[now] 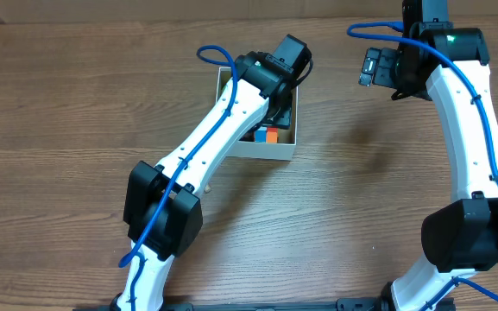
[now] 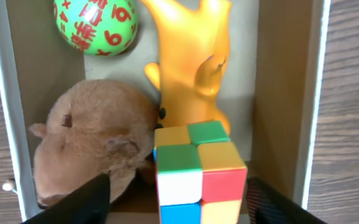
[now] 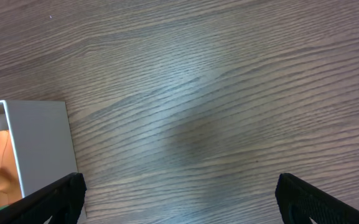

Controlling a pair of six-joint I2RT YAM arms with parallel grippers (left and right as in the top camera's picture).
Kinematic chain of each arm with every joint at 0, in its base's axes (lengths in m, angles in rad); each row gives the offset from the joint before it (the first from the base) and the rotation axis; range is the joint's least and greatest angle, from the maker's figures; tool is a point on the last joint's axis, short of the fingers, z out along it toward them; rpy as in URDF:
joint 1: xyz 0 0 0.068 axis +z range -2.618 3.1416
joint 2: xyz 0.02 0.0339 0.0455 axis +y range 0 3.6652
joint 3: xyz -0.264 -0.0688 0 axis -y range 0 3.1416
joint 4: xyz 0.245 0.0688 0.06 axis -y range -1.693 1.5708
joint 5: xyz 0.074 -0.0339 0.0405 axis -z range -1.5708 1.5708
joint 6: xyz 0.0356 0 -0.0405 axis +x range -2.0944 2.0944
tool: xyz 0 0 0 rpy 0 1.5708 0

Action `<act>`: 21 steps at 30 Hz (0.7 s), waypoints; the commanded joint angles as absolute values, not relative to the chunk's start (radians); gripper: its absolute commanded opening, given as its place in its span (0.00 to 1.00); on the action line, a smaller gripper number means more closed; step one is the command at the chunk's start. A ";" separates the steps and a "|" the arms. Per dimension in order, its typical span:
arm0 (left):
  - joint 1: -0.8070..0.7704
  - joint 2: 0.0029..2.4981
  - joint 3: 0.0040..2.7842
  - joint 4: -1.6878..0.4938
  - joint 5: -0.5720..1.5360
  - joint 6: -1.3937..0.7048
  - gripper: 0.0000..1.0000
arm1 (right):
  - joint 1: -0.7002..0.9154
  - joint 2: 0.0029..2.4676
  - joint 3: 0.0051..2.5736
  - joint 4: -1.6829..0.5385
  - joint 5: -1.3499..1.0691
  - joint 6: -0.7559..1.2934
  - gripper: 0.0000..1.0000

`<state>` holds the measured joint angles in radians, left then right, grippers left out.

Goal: Pack container
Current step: 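Lower the cube into the box beside the capybara with the left gripper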

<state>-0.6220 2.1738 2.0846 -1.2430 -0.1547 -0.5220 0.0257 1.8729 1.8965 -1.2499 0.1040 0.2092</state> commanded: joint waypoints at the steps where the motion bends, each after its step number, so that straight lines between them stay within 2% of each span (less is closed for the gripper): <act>1: -0.622 2.186 2.109 -1.253 -0.164 -0.517 0.75 | 0.020 1.853 1.916 -1.246 0.112 0.216 1.00; 21: -0.675 2.187 2.004 -1.217 -0.215 -0.566 0.74 | 0.020 1.853 1.916 -1.246 0.112 0.216 1.00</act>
